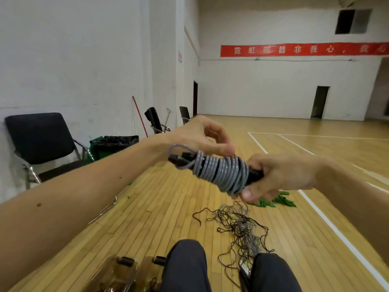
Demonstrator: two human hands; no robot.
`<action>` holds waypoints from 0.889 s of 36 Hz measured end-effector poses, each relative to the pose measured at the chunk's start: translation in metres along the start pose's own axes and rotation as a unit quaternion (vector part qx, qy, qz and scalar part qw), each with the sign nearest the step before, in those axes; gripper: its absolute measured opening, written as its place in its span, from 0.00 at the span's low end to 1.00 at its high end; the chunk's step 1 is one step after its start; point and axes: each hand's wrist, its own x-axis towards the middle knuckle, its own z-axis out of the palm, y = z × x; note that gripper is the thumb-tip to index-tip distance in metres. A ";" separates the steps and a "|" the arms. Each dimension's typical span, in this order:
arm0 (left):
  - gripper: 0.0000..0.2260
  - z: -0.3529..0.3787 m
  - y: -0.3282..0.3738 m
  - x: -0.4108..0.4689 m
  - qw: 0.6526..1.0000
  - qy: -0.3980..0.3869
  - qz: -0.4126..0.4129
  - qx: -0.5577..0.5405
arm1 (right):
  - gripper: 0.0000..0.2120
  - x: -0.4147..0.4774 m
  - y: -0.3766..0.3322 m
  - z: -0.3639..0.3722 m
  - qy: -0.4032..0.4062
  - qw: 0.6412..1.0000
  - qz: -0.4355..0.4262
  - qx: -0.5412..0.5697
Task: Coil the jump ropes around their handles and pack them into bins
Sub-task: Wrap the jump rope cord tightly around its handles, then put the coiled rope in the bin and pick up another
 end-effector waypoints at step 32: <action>0.09 0.035 -0.390 -0.118 0.760 0.250 -0.492 -0.342 | 0.08 0.373 0.242 0.082 0.035 0.967 0.211 0.141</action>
